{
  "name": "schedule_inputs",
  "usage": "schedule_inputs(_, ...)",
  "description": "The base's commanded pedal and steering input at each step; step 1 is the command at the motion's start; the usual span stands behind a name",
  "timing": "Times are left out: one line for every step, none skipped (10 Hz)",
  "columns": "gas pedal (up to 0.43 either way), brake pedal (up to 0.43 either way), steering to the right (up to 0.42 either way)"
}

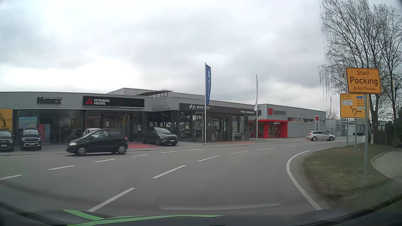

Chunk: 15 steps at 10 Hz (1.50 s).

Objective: Follow the waypoints while adhering to traffic rules and regulations

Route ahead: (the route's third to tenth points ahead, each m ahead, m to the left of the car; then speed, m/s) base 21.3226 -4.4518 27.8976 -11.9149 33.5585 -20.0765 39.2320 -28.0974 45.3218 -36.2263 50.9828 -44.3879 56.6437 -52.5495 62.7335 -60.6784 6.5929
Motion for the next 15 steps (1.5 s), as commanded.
schedule_inputs(0.079, 0.000, 0.122)
schedule_inputs(0.079, 0.000, 0.122)
schedule_inputs(0.079, 0.000, 0.122)
schedule_inputs(0.079, 0.000, 0.122)
schedule_inputs(0.079, 0.000, 0.122)
schedule_inputs(0.079, 0.000, 0.122)
schedule_inputs(0.079, 0.000, 0.122)
schedule_inputs(0.079, 0.000, 0.122)
schedule_inputs(0.079, 0.000, 0.122)
schedule_inputs(0.079, 0.000, 0.122)
schedule_inputs(0.079, 0.000, 0.122)
schedule_inputs(0.079, 0.000, 0.122)
schedule_inputs(0.079, 0.000, 0.122)
schedule_inputs(0.079, 0.000, 0.122)
schedule_inputs(0.079, 0.000, 0.122)
